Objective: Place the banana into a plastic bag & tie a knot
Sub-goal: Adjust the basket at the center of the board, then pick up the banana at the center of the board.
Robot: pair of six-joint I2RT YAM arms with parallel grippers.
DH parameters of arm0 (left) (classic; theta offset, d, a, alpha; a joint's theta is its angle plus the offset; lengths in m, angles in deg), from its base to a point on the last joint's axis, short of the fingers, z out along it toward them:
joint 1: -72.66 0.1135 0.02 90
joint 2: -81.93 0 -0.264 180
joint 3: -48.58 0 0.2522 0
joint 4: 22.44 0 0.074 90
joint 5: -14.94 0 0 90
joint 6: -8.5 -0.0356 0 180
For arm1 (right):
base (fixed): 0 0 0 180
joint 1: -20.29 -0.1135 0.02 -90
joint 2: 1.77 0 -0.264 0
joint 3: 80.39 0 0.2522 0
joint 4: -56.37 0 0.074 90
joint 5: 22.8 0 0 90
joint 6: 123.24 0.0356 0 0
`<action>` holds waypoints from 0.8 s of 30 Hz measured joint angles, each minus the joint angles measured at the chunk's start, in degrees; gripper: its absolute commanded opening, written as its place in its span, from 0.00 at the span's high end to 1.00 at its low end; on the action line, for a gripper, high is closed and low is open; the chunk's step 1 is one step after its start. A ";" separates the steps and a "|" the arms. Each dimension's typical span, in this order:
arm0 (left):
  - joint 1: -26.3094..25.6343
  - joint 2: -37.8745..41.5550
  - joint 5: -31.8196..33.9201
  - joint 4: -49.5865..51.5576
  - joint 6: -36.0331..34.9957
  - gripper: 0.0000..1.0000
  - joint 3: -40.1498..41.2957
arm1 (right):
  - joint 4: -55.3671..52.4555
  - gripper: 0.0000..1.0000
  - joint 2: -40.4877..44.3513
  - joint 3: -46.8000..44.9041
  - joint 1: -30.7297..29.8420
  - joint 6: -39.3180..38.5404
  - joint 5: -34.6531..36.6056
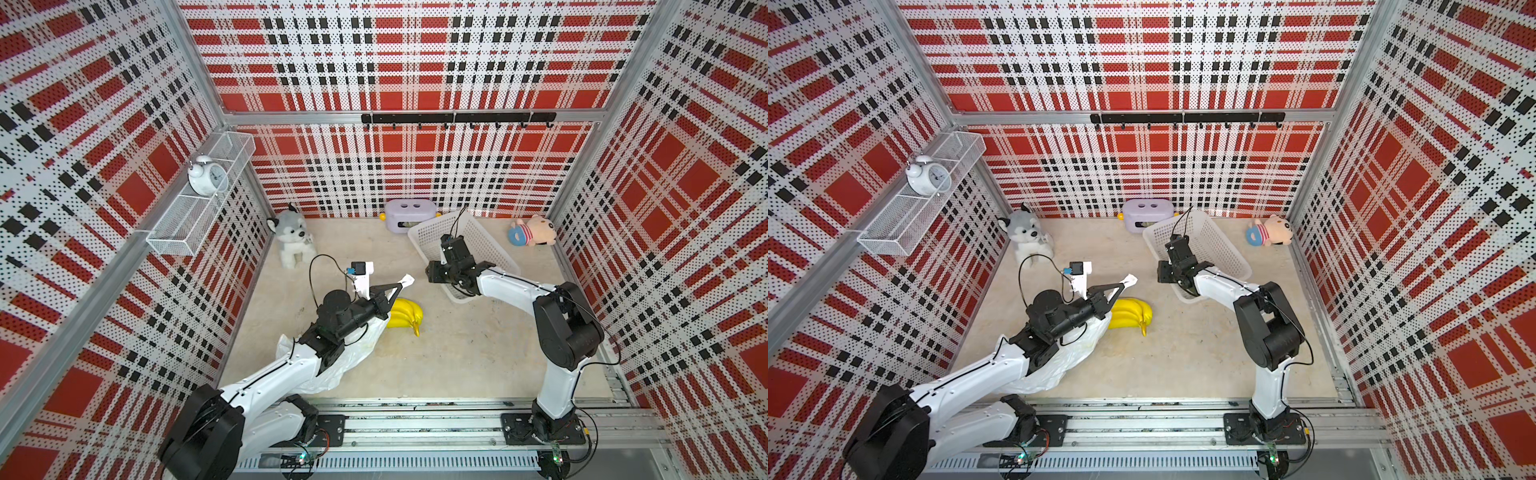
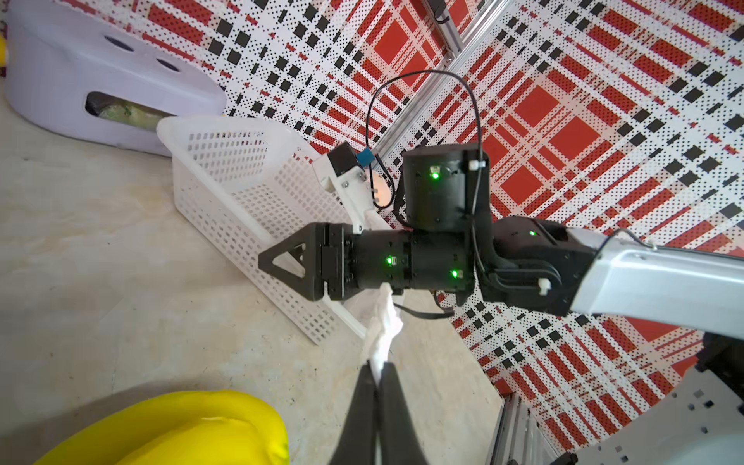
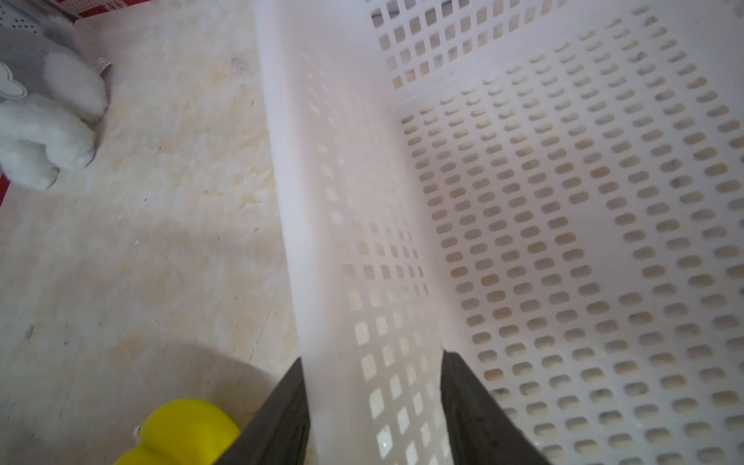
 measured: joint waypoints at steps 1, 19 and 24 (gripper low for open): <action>-0.11 -0.11 0.02 0.48 -0.72 1.00 -1.20 | -0.37 0.39 0.00 0.61 0.68 -0.72 -0.04; 0.33 4.15 5.44 20.57 -11.82 1.00 -14.56 | 3.63 0.20 30.45 -27.58 -19.58 -4.50 -1.31; 0.33 4.11 5.88 23.23 -13.05 1.00 -15.37 | 4.04 0.17 25.09 -30.36 -22.95 -2.32 4.22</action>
